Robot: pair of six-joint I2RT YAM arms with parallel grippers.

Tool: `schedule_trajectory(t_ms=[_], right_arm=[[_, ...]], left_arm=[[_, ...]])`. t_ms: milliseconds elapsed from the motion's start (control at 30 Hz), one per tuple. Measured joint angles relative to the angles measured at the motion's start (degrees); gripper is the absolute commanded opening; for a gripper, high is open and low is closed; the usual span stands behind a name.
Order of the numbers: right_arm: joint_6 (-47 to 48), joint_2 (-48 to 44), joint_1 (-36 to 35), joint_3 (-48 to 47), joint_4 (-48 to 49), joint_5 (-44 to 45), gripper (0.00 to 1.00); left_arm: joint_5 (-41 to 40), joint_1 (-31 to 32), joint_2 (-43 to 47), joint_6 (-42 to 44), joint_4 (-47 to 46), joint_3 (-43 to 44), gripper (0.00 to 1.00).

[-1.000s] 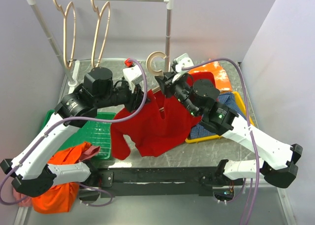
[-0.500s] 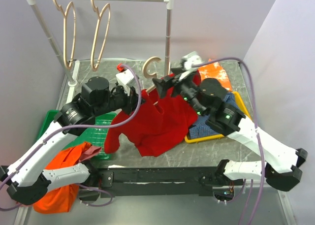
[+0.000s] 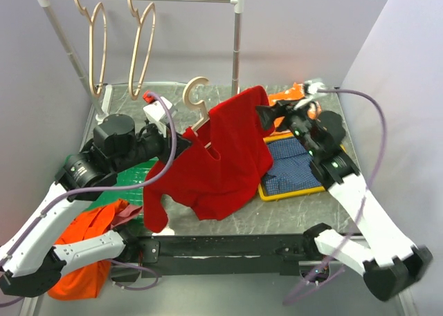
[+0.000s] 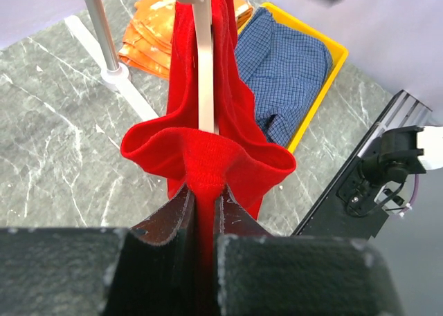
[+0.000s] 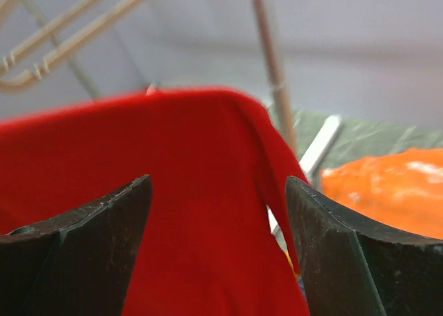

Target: Place the t-shirt on the hanger

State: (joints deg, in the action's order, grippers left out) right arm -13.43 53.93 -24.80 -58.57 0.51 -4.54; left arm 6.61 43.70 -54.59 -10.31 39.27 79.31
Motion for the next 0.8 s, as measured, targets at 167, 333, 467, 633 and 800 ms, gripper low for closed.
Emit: schedule_trajectory(t_ms=[167,333,467,633,800], right_arm=[[-2.19,8.33,1.55,0.94,2.86,-10.21,0.78],[-4.15,12.13,1.53,0.33,3.96,-14.23,0.17],[-5.35,12.94,1.53,-2.08,3.93,-10.64,0.0],[-6.93,12.92,2.29,-6.34,2.56,-3.96,0.12],[-8.26,12.37,2.56,-7.45,3.28,-5.22,0.73]], left_arm=[[0.07,0.0,0.04,-0.11,1.73,2.38,0.01],[0.02,0.0,-0.04,-0.11,3.76,4.57,0.01],[-0.5,0.0,-0.11,-0.07,5.22,6.43,0.01],[-1.99,0.0,0.09,0.04,5.84,8.04,0.01],[-5.2,0.0,0.63,-0.2,5.95,9.4,0.01]])
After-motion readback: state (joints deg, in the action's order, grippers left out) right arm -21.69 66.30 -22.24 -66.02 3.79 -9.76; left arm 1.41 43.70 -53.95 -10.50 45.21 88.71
